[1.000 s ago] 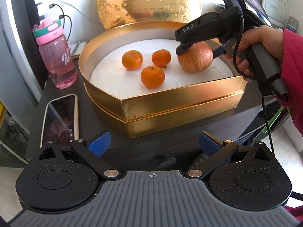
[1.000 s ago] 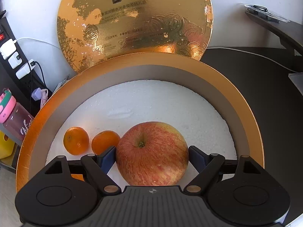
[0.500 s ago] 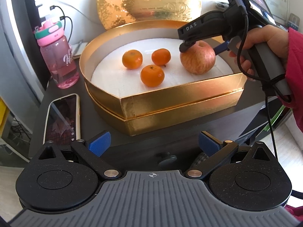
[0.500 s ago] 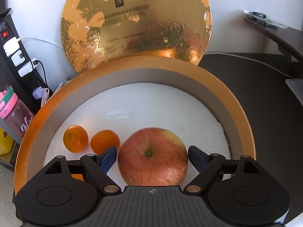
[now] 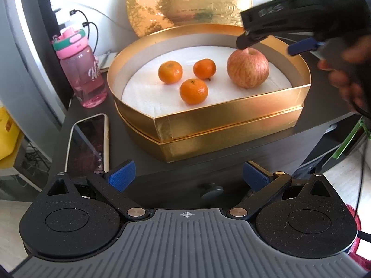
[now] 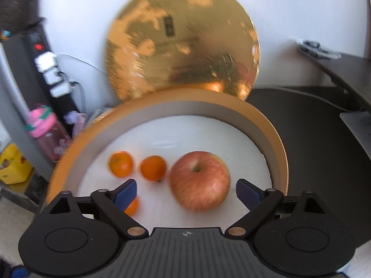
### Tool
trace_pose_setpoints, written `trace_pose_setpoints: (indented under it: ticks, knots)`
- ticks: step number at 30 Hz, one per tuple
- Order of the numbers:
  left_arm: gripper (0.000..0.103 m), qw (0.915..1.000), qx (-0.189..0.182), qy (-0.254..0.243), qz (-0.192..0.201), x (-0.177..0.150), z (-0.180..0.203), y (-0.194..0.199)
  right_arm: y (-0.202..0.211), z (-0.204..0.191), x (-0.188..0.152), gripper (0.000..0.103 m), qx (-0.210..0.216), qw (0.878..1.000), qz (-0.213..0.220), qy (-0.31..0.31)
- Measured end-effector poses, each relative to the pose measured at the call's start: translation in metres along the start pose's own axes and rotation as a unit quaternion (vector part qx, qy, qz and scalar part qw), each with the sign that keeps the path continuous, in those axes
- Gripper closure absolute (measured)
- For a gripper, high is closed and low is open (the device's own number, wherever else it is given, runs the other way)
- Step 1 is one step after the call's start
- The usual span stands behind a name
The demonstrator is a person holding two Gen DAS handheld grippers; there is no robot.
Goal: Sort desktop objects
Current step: 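Lower the apple onto the foam beside the mandarins, open the right tool, then withdraw the open right tool up and away from the box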
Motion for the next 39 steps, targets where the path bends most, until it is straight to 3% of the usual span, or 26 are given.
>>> trace_pose_setpoints:
  ticks: [4,10,20,31,37,39]
  knots:
    - [0.002,1.0000,0.006,-0.005,0.001,-0.001,0.006,0.003,0.035,-0.011,-0.014,0.003,0.010,0.999,0.031,0.028]
    - [0.001,0.9997,0.004,-0.019,0.012,-0.004,0.015,0.011,0.065,-0.009,-0.041,0.002,-0.013,0.998,0.052,0.037]
    - [0.001,0.9998,-0.001,-0.017,0.007,-0.006,0.015,0.010,0.088,-0.009,-0.083,0.002,-0.032,0.999,0.042,-0.001]
    - [0.001,0.9996,-0.024,0.004,0.017,-0.005,-0.004,0.008,0.084,-0.032,-0.074,0.002,-0.035,0.998,0.042,0.018]
    - [0.001,0.9971,-0.060,0.034,0.031,-0.003,-0.019,0.007,0.081,-0.046,-0.068,0.002,-0.035,0.998,0.041,0.030]
    - [0.001,0.9975,-0.054,0.031,0.034,-0.004,-0.022,0.007,0.082,-0.050,-0.065,0.002,-0.039,0.998,0.044,0.036]
Point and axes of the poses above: each gripper's, at about its wrist camera, not at the fingertips, and y roughly against the way its jaws point, z to its right, x to its top, the point moved 2 cm from there along -y, roughly the way its jaws point, and after that the axes turned 6 degrees about y, right-handed, at the moved point
